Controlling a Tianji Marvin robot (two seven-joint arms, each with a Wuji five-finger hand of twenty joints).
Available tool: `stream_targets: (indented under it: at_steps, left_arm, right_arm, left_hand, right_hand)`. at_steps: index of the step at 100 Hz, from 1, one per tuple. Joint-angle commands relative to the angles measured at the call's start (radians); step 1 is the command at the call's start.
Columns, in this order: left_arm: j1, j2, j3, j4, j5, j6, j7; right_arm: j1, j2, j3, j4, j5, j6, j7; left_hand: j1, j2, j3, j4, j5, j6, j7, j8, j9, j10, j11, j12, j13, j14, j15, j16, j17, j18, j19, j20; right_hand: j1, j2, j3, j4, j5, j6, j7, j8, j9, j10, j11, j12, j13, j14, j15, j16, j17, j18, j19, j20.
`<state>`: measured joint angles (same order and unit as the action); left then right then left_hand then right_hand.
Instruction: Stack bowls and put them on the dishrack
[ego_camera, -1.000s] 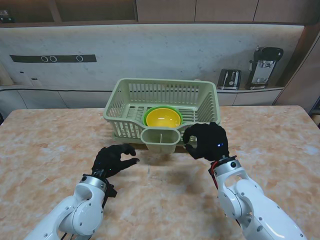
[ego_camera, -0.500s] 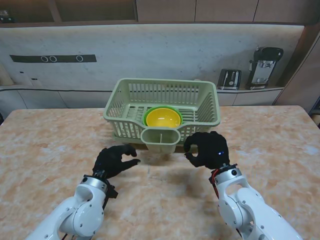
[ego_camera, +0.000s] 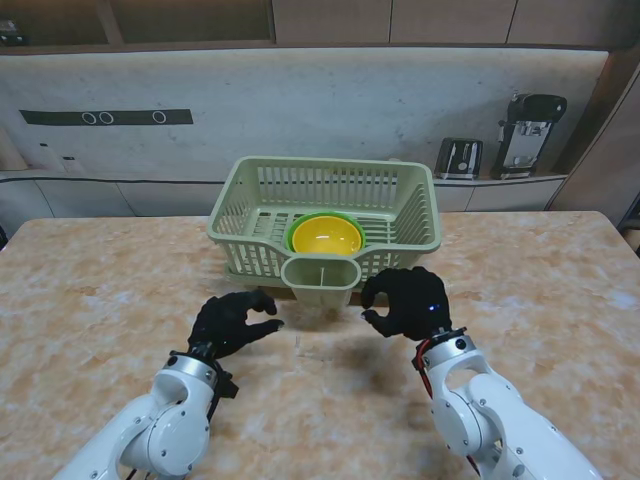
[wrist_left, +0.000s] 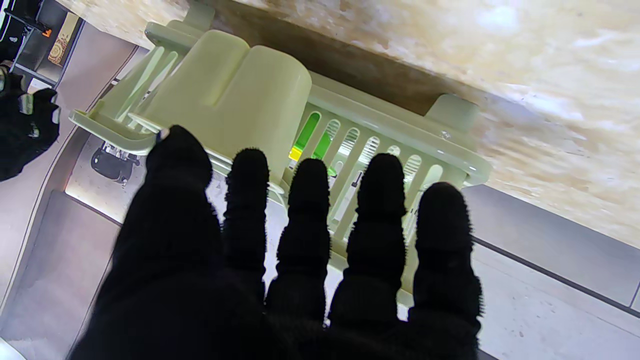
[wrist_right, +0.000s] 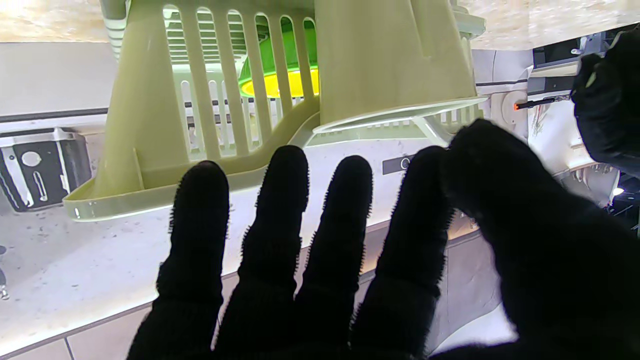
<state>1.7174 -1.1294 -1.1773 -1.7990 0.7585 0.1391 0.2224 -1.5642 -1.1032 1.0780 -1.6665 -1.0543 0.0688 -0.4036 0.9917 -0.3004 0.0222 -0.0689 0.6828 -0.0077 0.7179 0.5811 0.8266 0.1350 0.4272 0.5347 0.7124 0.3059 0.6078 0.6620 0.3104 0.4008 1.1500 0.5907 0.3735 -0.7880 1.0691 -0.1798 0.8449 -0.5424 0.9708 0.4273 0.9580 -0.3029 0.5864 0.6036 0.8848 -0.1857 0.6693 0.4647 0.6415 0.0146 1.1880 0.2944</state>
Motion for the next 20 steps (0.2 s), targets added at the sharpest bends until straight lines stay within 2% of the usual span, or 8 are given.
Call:
stream_targets:
  at_steps: [1, 20]
  left_arm:
    - [0.004, -0.002, 0.004, -0.010, 0.000, 0.001, -0.015]
    - [0.000, -0.001, 0.010, -0.011, 0.000, 0.004, -0.019]
  right_arm:
    - [-0.005, -0.005, -0.004, 0.001, 0.000, -0.007, 0.015]
    - [-0.006, -0.005, -0.001, 0.000, 0.009, -0.009, 0.021]
  left_hand:
    - [0.006, 0.000, -0.013, 0.026, -0.006, -0.025, 0.016, 0.011, 0.017, -0.018, 0.011, 0.014, 0.019, -0.008, 0.010, 0.015, 0.002, -0.004, 0.024, 0.016]
    - [0.006, -0.001, -0.015, 0.026, -0.006, -0.025, 0.016, 0.011, 0.018, -0.017, 0.011, 0.014, 0.019, -0.008, 0.010, 0.015, 0.003, -0.003, 0.024, 0.017]
  right_hand:
    - [-0.018, 0.014, -0.011, 0.016, -0.005, -0.014, -0.010, 0.008, -0.002, -0.016, -0.005, 0.009, -0.008, -0.018, -0.008, 0.020, -0.009, -0.013, 0.007, 0.017]
    - [-0.019, 0.019, -0.015, 0.017, -0.008, -0.010, -0.012, 0.007, -0.003, -0.016, -0.005, 0.008, -0.009, -0.015, -0.012, 0.019, -0.012, -0.013, 0.004, 0.017]
